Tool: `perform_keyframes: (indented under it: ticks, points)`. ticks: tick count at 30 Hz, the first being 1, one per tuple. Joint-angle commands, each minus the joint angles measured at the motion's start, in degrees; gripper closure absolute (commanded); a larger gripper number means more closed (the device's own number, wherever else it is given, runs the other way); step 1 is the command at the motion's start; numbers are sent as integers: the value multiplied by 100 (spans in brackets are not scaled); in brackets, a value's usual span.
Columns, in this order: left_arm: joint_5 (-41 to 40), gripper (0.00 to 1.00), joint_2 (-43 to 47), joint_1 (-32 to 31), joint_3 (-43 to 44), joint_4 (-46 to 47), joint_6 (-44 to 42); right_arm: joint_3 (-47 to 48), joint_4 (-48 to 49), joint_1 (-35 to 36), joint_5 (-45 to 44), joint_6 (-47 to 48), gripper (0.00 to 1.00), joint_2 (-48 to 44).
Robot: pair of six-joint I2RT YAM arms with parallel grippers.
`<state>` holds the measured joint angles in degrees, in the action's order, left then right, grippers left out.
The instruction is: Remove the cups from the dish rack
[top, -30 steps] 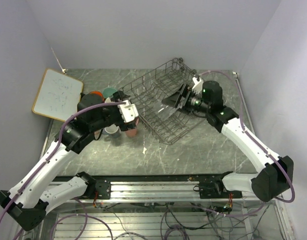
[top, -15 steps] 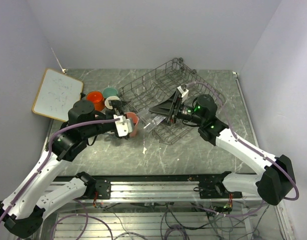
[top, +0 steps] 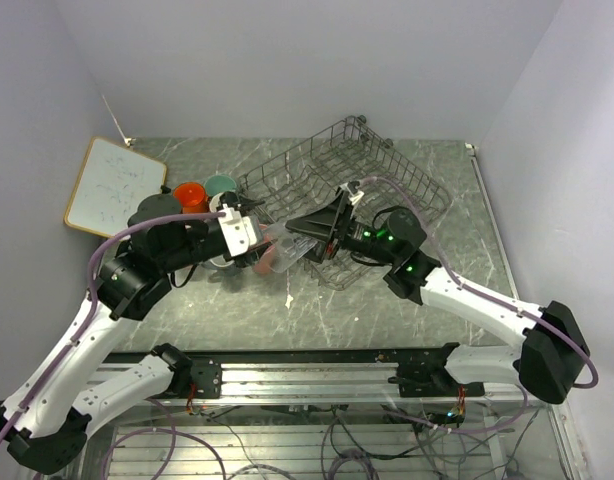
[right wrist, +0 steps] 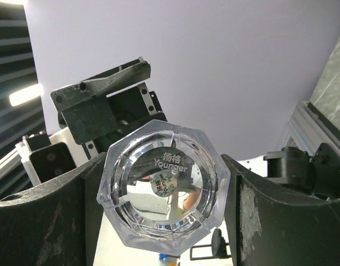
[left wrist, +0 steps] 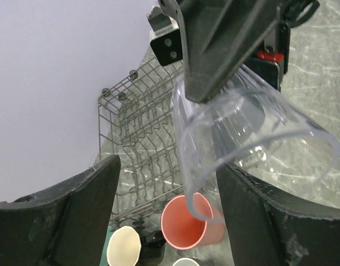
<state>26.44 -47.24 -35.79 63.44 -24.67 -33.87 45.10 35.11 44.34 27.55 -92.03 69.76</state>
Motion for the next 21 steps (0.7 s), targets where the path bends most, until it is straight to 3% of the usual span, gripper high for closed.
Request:
perform_keyframes:
  ticks: [1, 3, 4, 5, 6, 7, 10, 12, 18, 21]
  points:
    - [139, 22, -94, -16, 244, 343, 486, 242, 475, 255, -252, -193, 76, 151]
    - [109, 29, -134, -16, 296, 308, 542, 278, 426, 302, -265, -173, 74, 186]
    - [100, 44, -156, -11, 331, 239, 537, 280, 395, 312, -274, -155, 72, 187]
    - [47, 68, -159, -11, 357, 203, 569, 275, 343, 316, -282, -126, 70, 181]
    - [-21, 84, -151, -13, 343, 218, 630, 267, 251, 314, -308, -92, 65, 167]
    - [-46, 91, -127, -15, 325, 234, 616, 269, 153, 315, -333, -31, 57, 143]
    - [1, 93, -141, -13, 369, -34, 494, 359, -426, 266, -432, 278, 29, -4]
    - [42, 93, -295, -16, 487, -408, 402, 460, -1091, 151, -551, 594, 3, -139]
    - [-204, 93, -1139, -16, 923, -2056, -193, 1009, -4326, -804, -1302, 2321, 0, -666]
    - [-411, 93, -1816, -35, 1058, -2962, -515, 1190, -5446, -1391, -1645, 3076, 0, -822]
